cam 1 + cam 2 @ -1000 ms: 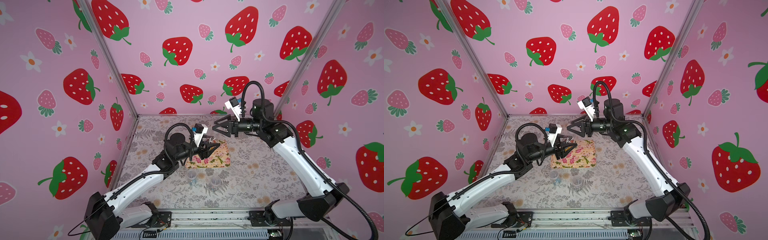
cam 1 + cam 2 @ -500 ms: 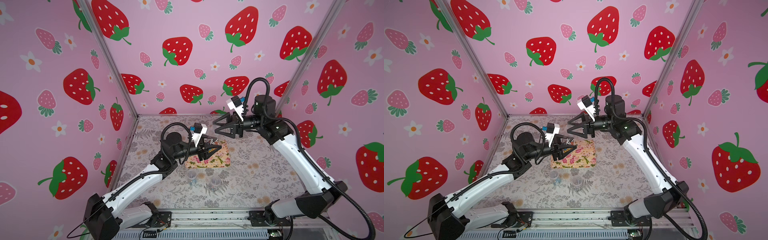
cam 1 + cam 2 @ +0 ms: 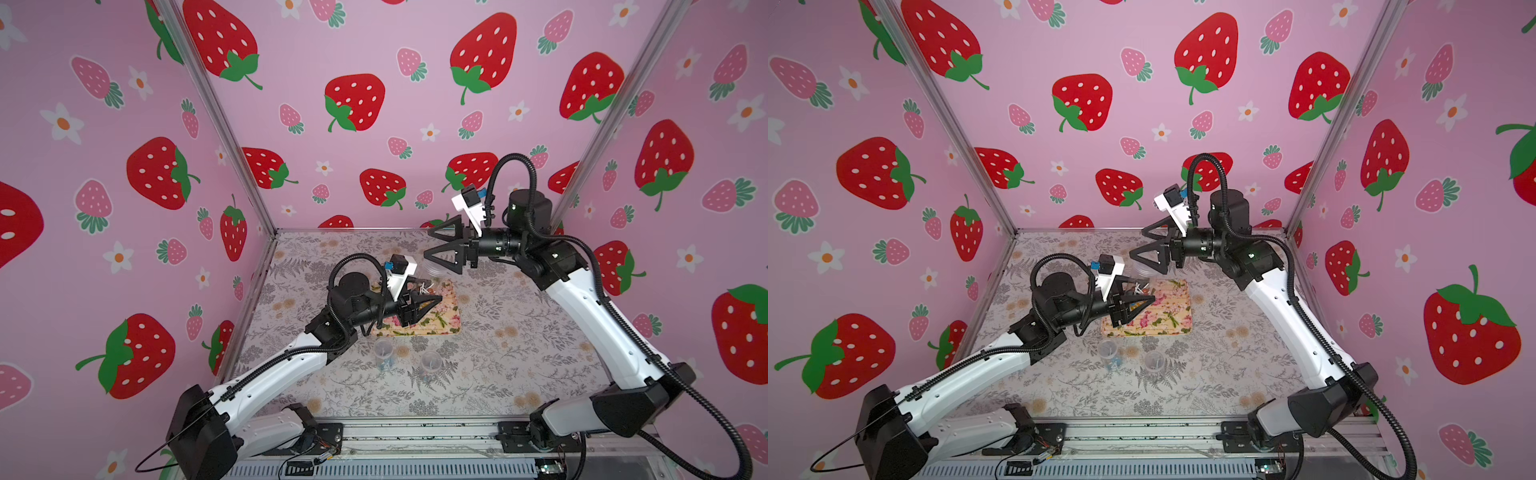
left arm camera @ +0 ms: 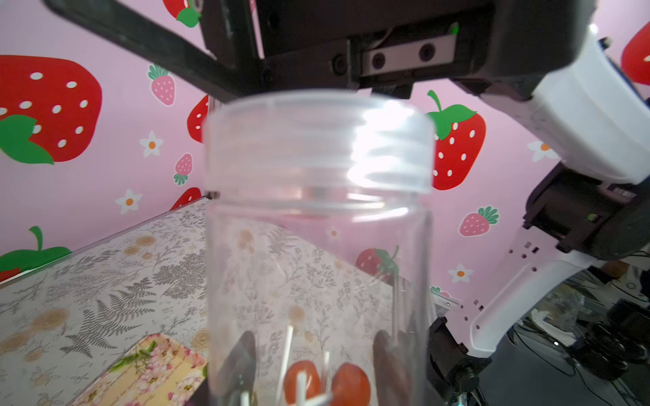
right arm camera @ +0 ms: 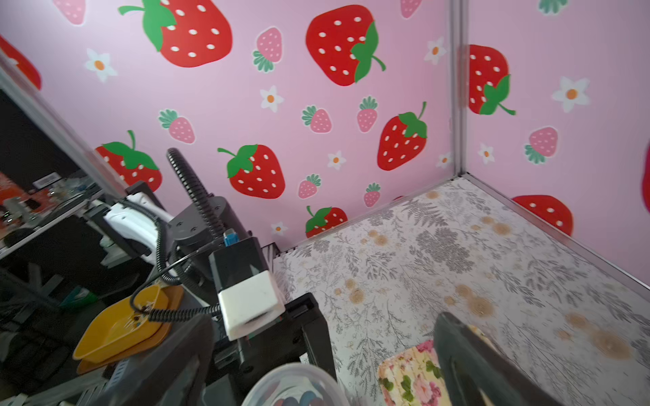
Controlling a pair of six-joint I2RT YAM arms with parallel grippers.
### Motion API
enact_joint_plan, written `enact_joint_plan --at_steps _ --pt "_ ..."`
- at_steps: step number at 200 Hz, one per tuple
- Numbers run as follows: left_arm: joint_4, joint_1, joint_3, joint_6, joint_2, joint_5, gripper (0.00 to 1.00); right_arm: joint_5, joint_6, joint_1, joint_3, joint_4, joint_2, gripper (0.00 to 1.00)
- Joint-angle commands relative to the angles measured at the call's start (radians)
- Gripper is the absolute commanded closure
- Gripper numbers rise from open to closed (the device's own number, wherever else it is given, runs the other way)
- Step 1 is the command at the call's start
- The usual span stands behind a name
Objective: Pour the candies out of the jar
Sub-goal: Unscrew the lid from the jar.
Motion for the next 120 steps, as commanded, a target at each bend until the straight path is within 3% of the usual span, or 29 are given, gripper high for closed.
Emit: enact_joint_plan --at_steps 1,34,120 --pt "0.068 -0.004 -0.007 0.039 -0.001 -0.101 0.62 0.227 0.084 0.013 0.061 -0.123 -0.054 0.00" --pt "0.107 -0.004 -0.010 0.062 0.020 -0.169 0.62 0.376 0.131 0.021 0.008 -0.206 -0.099 0.01" --pt "0.097 -0.013 0.005 0.082 0.050 -0.168 0.62 0.338 0.189 0.071 -0.075 -0.165 -0.070 0.03"
